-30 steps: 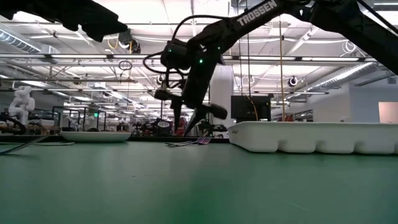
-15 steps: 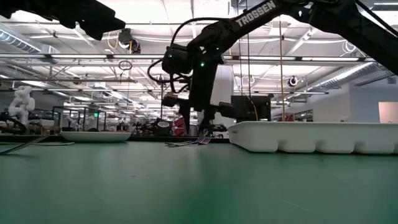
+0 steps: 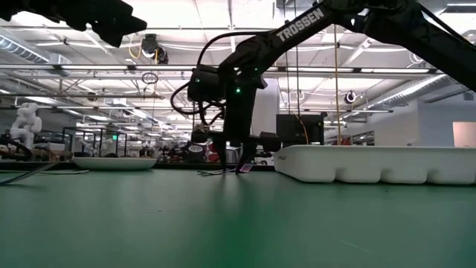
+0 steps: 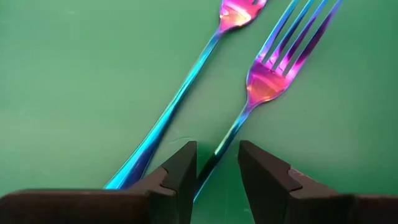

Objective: Sort silverware
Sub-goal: Put the blue fork into the white cutlery tray

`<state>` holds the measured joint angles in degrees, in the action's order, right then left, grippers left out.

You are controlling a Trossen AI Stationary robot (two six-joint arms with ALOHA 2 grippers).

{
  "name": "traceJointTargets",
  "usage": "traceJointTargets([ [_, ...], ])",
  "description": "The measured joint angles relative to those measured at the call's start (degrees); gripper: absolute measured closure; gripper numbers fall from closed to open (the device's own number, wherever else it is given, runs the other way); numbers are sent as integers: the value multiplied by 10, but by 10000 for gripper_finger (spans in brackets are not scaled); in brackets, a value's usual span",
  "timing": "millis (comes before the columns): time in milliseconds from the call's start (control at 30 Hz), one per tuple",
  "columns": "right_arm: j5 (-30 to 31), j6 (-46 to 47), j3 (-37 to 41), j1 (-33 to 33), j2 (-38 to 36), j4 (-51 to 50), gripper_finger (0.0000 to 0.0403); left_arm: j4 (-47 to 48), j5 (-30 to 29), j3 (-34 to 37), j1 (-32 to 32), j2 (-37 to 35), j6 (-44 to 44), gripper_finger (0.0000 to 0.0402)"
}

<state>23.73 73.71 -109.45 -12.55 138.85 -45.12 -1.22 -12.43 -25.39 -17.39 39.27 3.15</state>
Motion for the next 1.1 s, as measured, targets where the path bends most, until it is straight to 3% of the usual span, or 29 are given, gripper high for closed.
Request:
traceJointTargets([
  [167,-14,-5,0,-1,5,-12,303,0,0,-2,-3,0,1,204],
  [500,-19,-13,1,-1,3,-18,395,2,0,-2,-3,0,2,204],
  [867,-53,-32,8,-2,-50,-54,399,4,0,-2,-3,0,3,204],
  [1100,-6,-89,5,13,-122,-53,399,3,0,-2,-3,0,3,204],
])
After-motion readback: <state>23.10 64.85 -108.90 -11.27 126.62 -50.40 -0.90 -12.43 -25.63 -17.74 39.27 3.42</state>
